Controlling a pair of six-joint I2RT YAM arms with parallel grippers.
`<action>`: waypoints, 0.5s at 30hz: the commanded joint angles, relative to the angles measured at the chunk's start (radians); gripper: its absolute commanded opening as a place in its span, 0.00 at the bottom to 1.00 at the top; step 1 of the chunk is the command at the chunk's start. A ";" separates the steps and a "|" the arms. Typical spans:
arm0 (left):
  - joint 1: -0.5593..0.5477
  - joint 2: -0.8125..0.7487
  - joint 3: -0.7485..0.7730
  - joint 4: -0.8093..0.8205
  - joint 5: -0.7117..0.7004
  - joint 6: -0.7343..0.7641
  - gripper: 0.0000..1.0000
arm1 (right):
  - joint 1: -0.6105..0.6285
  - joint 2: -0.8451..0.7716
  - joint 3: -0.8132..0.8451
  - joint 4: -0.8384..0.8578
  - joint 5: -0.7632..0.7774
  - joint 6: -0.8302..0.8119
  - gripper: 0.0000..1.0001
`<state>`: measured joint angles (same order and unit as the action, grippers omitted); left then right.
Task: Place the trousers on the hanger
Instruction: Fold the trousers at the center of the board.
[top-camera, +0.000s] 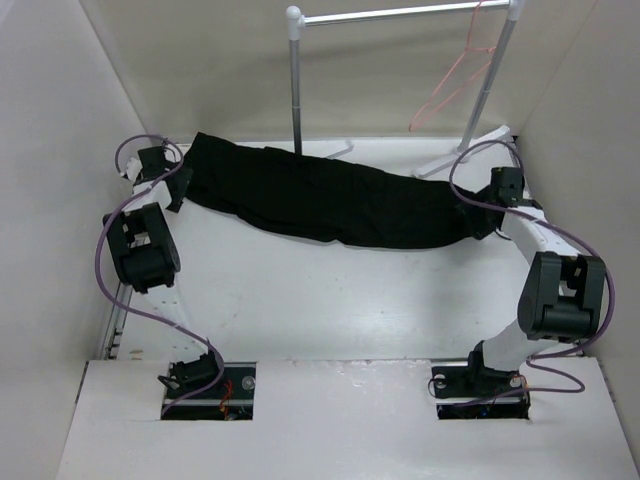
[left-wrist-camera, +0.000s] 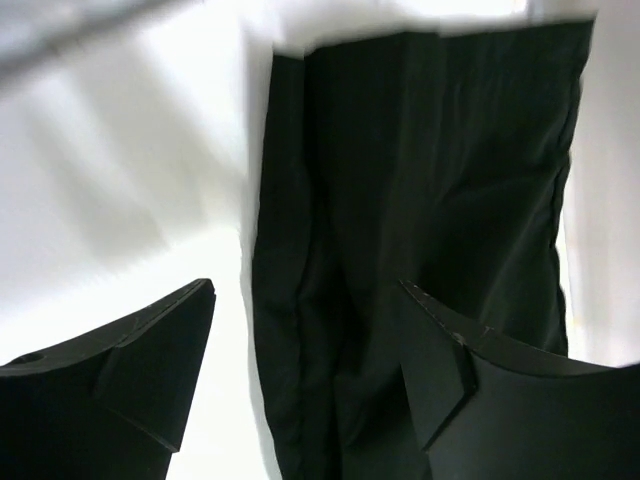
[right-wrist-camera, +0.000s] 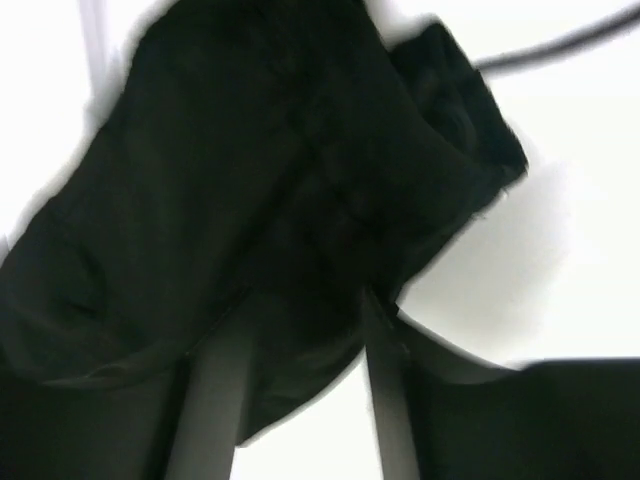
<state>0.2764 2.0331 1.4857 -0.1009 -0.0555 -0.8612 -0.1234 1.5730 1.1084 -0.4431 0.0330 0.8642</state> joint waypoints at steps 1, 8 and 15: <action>0.002 -0.022 -0.019 0.165 0.143 -0.048 0.70 | -0.002 -0.018 -0.059 0.124 -0.086 -0.001 0.61; 0.011 0.140 0.116 0.115 0.149 -0.061 0.69 | -0.034 0.002 -0.113 0.182 -0.122 0.027 0.72; 0.030 0.216 0.165 0.052 0.102 -0.068 0.45 | -0.052 0.088 -0.137 0.184 -0.120 0.081 0.68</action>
<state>0.2935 2.2299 1.6279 -0.0067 0.0715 -0.9272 -0.1642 1.6260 0.9855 -0.2958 -0.0738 0.9073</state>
